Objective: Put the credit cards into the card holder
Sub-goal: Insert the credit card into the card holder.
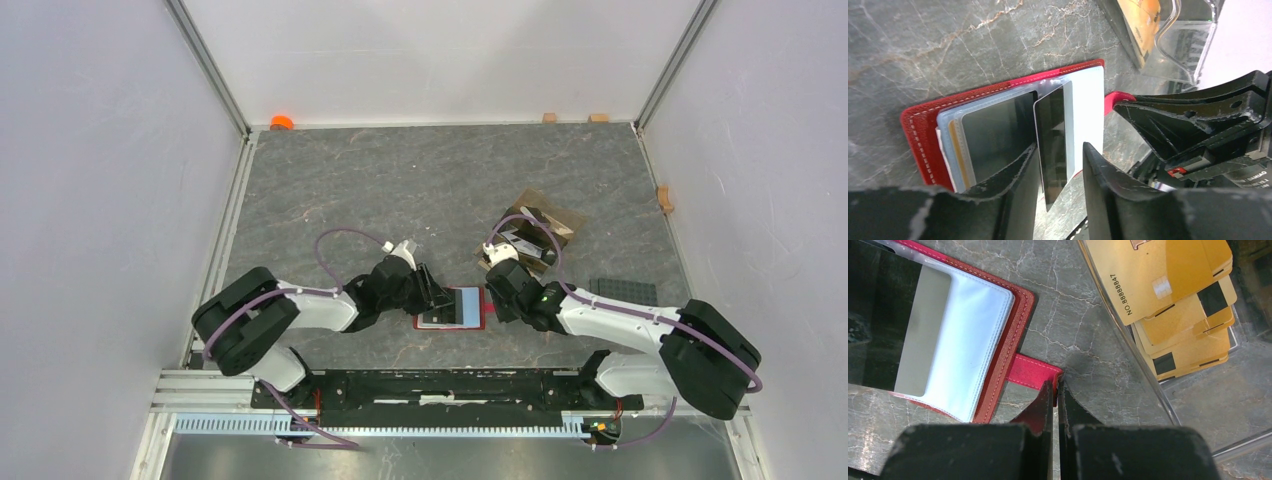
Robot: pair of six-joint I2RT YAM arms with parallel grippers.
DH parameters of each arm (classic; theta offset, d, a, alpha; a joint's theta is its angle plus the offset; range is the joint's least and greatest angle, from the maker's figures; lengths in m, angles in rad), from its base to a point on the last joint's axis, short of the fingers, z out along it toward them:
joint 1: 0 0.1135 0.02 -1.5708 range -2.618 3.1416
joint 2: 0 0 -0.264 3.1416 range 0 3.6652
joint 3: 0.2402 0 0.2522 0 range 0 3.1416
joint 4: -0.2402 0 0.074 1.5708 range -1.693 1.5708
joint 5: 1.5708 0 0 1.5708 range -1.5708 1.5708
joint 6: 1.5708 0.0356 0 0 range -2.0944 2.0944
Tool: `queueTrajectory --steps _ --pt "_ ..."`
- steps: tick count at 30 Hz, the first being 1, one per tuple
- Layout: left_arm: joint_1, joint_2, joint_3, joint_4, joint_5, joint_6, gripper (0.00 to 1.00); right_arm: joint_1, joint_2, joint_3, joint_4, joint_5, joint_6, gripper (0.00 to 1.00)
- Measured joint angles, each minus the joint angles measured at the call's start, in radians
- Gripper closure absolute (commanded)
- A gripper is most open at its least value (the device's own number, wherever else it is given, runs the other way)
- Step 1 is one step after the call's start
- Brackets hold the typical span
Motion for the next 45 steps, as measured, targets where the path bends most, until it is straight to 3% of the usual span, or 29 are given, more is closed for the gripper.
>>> queueTrajectory --steps 5,12,45 --pt "0.0 -0.064 0.068 -0.202 -0.026 0.084 0.48 0.0 -0.001 0.0 -0.003 0.002 0.0 1.0" --pt "0.0 -0.107 0.094 -0.324 -0.035 0.137 0.47 0.0 -0.002 0.0 -0.005 0.003 0.0 1.0" --pt "-0.089 0.05 0.105 -0.04 0.027 0.103 0.46 0.005 -0.005 0.0 -0.013 0.005 0.001 0.99"
